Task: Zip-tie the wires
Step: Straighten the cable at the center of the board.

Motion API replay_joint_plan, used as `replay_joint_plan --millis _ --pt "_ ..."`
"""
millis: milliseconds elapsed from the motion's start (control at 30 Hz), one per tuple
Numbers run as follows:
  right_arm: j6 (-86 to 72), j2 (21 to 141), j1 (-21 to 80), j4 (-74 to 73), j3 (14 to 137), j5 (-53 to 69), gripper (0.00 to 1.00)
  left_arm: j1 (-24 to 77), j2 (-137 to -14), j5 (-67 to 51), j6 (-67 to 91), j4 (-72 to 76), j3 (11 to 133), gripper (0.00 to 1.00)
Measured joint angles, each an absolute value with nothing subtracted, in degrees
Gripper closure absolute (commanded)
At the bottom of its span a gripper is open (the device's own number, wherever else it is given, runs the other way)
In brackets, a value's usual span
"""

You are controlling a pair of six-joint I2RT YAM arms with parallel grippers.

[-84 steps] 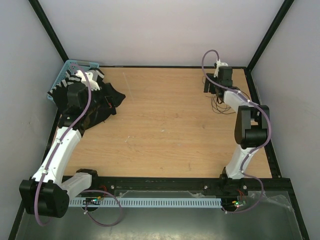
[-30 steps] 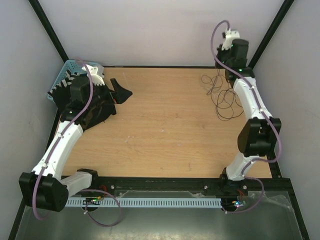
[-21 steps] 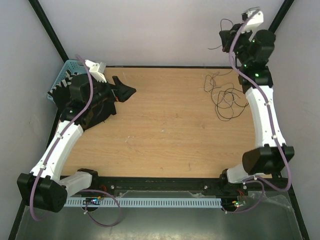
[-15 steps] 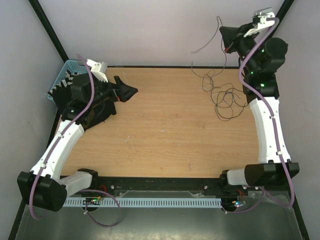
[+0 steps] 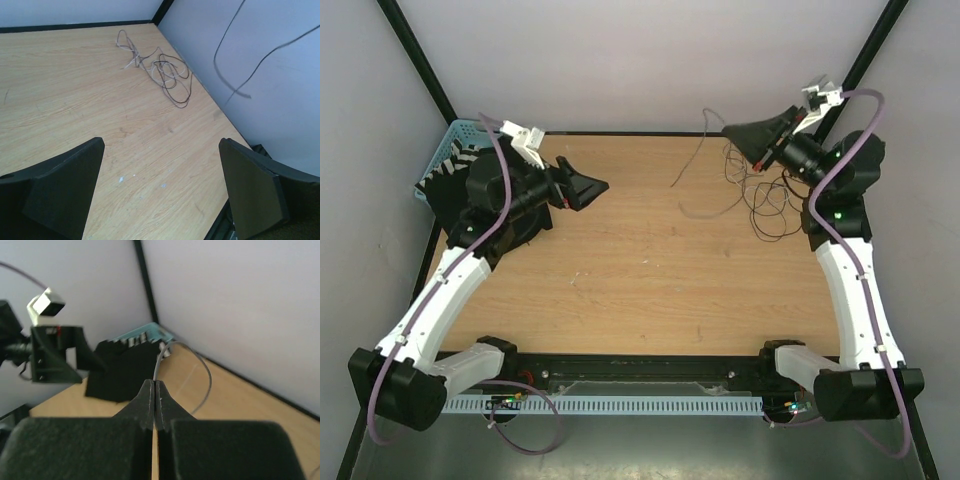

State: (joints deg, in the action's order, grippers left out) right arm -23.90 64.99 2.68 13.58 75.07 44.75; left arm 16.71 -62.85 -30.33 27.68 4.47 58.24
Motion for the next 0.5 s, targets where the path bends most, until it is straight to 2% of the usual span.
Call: replay_joint_plan --millis 300,500 --pt "-30.9 57.3 8.3 19.0 63.5 55.2 1.0 22.4 -59.2 -31.5 29.7 7.5 57.3 0.05" --pt "-33.6 51.8 10.3 24.1 58.2 58.2 1.0 27.7 -62.9 -31.9 30.2 9.0 57.1 0.07"
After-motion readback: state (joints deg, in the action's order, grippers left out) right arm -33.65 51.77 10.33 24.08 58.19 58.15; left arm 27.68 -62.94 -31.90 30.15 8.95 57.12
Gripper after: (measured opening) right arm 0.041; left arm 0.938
